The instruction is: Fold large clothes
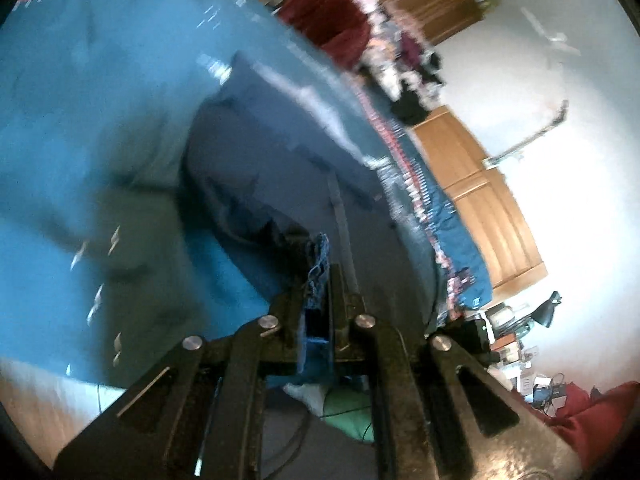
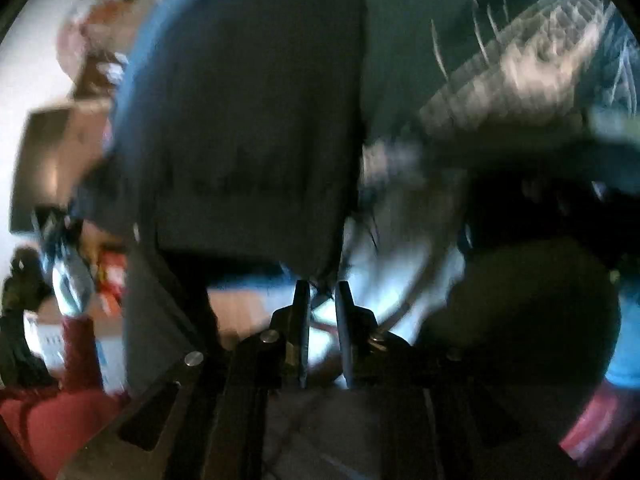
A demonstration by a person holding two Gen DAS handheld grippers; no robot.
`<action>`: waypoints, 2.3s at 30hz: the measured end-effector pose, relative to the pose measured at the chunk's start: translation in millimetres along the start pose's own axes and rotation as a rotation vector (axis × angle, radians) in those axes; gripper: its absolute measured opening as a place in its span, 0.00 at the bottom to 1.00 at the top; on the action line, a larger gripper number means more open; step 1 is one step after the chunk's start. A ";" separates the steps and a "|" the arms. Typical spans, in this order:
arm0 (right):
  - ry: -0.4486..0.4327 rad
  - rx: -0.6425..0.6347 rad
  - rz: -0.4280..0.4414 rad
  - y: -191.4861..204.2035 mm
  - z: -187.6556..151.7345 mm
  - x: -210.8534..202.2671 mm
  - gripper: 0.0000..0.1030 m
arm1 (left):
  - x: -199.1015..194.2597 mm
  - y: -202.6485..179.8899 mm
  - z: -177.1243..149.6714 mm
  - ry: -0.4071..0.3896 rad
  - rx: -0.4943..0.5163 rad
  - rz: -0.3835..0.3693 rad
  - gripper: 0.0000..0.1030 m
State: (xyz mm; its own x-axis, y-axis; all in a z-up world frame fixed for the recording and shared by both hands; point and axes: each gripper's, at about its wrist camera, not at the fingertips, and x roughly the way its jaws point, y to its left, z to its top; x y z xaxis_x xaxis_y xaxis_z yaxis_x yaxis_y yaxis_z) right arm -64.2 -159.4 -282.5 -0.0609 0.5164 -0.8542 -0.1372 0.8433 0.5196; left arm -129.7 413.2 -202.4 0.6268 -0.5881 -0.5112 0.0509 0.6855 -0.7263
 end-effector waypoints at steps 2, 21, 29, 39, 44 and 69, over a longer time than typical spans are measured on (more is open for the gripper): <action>-0.063 -0.016 0.039 2.2 2.5 -22.0 0.18 | -2.6 9.6 -5.0 -0.001 -0.029 0.010 0.07; -0.192 0.100 0.098 -35.4 33.0 -25.5 0.30 | 2.9 21.1 -5.2 -0.002 -0.081 0.020 0.15; -0.082 0.070 0.051 -23.2 22.7 10.0 0.50 | 6.3 25.3 -4.0 0.007 -0.084 0.039 0.22; -0.090 0.093 0.080 -29.0 33.6 40.3 0.69 | -27.6 24.1 -6.8 -0.030 -0.052 0.041 0.47; -0.062 0.073 0.106 -22.1 36.7 50.8 0.67 | -26.1 21.5 -12.2 0.014 -0.004 0.115 0.53; -0.247 -0.016 0.201 21.9 0.4 -35.3 0.10 | -20.7 -33.6 -7.4 0.019 0.144 0.075 0.04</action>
State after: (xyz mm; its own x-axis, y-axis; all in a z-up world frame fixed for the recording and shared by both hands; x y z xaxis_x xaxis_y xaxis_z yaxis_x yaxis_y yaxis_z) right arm -64.7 -159.1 -240.9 0.1529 0.6946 -0.7029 -0.1620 0.7193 0.6755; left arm -150.2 399.1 -170.8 0.6184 -0.5397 -0.5712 0.1163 0.7817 -0.6127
